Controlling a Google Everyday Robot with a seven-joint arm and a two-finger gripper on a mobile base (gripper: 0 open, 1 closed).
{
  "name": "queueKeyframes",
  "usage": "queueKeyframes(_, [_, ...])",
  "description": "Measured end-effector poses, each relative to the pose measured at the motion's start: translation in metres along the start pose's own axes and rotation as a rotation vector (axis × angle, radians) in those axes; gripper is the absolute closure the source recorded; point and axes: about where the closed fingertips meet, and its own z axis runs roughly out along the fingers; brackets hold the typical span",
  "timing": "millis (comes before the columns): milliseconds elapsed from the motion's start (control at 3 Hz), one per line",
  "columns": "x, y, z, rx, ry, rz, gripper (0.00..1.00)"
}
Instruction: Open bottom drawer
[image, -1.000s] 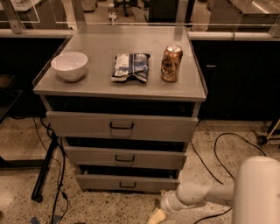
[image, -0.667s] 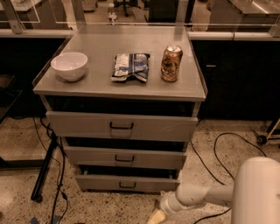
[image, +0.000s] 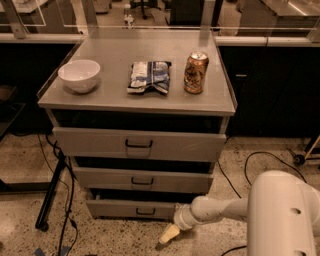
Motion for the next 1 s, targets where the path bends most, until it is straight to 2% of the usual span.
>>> queueKeyframes(333, [-0.014, -0.017, 0.013, 0.011, 0.001, 0.003, 0.00])
queueKeyframes(1000, [-0.025, -0.027, 0.024, 0.028, 0.006, -0.039, 0.00])
